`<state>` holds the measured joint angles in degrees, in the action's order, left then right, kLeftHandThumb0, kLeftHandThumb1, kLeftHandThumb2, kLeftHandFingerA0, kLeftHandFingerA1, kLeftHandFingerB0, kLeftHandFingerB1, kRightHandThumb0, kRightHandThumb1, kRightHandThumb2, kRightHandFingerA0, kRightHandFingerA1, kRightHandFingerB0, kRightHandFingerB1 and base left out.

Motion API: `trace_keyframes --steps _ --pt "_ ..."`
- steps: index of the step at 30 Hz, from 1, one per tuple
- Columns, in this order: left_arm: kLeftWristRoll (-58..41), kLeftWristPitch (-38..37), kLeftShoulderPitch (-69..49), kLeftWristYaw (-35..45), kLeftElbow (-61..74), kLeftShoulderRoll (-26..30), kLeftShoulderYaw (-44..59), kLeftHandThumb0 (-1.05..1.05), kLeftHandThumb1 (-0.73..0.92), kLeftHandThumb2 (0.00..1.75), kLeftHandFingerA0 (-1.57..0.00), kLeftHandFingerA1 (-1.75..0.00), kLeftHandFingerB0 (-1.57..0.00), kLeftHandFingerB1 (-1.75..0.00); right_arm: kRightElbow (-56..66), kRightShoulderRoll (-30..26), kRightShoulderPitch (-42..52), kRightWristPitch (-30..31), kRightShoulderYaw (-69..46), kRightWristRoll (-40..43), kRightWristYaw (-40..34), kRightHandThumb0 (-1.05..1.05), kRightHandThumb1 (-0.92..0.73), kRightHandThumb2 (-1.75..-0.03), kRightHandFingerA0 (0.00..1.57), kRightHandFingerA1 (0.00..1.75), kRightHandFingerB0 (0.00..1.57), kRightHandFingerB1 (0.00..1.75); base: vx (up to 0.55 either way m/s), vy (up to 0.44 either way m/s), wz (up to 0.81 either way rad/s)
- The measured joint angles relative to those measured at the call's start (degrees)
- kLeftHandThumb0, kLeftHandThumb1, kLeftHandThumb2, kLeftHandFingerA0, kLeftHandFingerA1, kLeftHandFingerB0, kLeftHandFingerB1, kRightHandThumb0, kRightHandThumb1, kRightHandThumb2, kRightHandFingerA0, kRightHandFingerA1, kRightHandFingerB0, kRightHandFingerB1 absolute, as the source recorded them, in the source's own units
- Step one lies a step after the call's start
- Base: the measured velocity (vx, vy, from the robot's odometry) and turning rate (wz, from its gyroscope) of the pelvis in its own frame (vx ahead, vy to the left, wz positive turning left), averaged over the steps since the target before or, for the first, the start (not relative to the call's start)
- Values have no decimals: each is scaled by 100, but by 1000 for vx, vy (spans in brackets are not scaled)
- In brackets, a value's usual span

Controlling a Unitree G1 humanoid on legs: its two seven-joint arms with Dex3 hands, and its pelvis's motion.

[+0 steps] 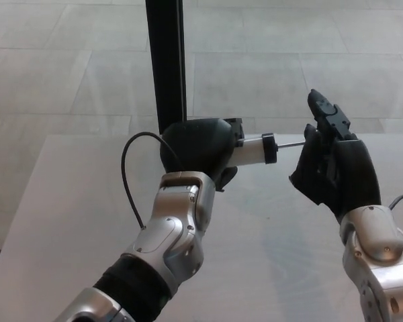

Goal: The robot uses its left hand to lift the air pump kept on the middle of the desk and use the right hand to compress the handle

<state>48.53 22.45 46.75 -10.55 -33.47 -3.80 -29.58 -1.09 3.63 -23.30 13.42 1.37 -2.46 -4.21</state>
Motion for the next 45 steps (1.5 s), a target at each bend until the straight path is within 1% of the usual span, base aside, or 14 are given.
trace_keyframes --steps 4,5,9,10,17,19,20,26,28,38,40,41,42,45 --pt "5 44 1 3 -34 46 -52 -30 82 71 -84 -165 -77 -98 -11 -24 44 -12 -28 -71 -69 -105 -92 -79 0 0 0 0 0 0 0" --pt "4 68 1 3 -34 61 -51 -29 83 72 -86 -168 -75 -108 0 -46 51 -12 -47 -100 -95 -105 -84 -101 0 0 0 0 0 0 0" --pt "3 81 0 7 -61 123 -53 -29 82 70 -85 -170 -73 -118 120 -90 53 -10 -91 -152 -141 -103 -84 -98 0 0 0 0 0 0 0" --pt "4 81 0 6 -61 138 -58 -34 85 69 -85 -170 -73 -122 179 -94 59 -10 -93 -164 -152 -104 -92 -83 0 0 0 0 0 0 0" --pt "-11 74 -20 -9 -59 143 -47 -19 67 88 -86 -168 -79 -105 272 -94 151 20 -82 -168 -137 -99 -85 -97 0 0 0 0 0 0 0" --pt "-19 73 -35 -8 -55 150 -52 -19 66 91 -86 -167 -80 -102 338 -93 181 63 -139 -140 -120 -102 -92 -83 0 0 0 0 0 0 0" --pt "-20 73 -37 -9 -55 157 -54 -18 65 91 -87 -163 -81 -82 357 -92 193 88 -180 -126 -116 -103 -83 -101 0 0 0 0 0 0 0" --pt "-36 73 -45 -9 -57 182 -42 -19 66 93 -90 -165 -83 -90 352 -196 145 466 -590 93 -1 -103 -92 -88 0 0 0 0 0 0 0" --pt "-48 72 -47 -10 -58 180 -33 -22 73 85 -89 -169 -80 -108 194 -324 38 581 -723 196 104 -102 -92 -91 0 0 0 0 0 0 0" --pt "-52 74 -55 -8 62 132 -77 -24 75 78 -87 -171 -81 -96 -816 -730 -459 424 -1041 589 627 -105 -92 -91 0 0 0 0 0 0 0" --pt "-55 74 -67 -4 133 110 -75 -23 65 85 -108 -161 -85 -108 -994 -768 -579 362 -1130 659 693 -105 -92 -91 0 0 0 0 0 0 0" --pt "-55 74 -74 -4 160 105 -75 -23 65 85 -108 -161 -85 -108 -1051 -782 -623 336 -1153 690 719 -105 -92 -91 0 0 0 0 0 0 0" --pt "-55 74 -80 -4 181 99 -78 -24 75 79 -86 -172 -80 -114 -1101 -791 -663 312 -1166 718 745 -105 -92 -91 0 0 0 0 0 0 0" --pt "-59 74 -127 -4 234 41 -76 -24 76 75 -86 -163 -83 -93 -1238 -793 -719 209 -1165 769 803 -104 -92 -92 0 0 0 0 0 0 0"
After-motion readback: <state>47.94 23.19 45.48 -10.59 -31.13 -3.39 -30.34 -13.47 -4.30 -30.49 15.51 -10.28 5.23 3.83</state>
